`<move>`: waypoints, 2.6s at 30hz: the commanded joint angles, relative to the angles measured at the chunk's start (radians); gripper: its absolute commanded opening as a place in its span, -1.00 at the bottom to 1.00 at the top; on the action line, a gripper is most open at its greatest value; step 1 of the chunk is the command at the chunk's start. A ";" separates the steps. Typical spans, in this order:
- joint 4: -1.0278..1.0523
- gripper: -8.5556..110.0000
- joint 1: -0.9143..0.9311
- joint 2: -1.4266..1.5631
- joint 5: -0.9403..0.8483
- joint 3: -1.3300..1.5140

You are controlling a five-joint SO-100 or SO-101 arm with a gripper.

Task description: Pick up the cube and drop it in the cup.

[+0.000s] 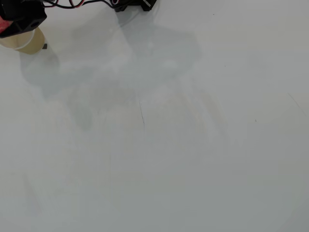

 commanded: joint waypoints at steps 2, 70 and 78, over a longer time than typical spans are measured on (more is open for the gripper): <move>0.011 -0.68 0.015 0.008 -0.017 -0.163; 0.166 -0.69 -0.020 -0.193 -0.015 -0.324; 0.262 -0.70 -0.011 -0.193 -0.017 -0.324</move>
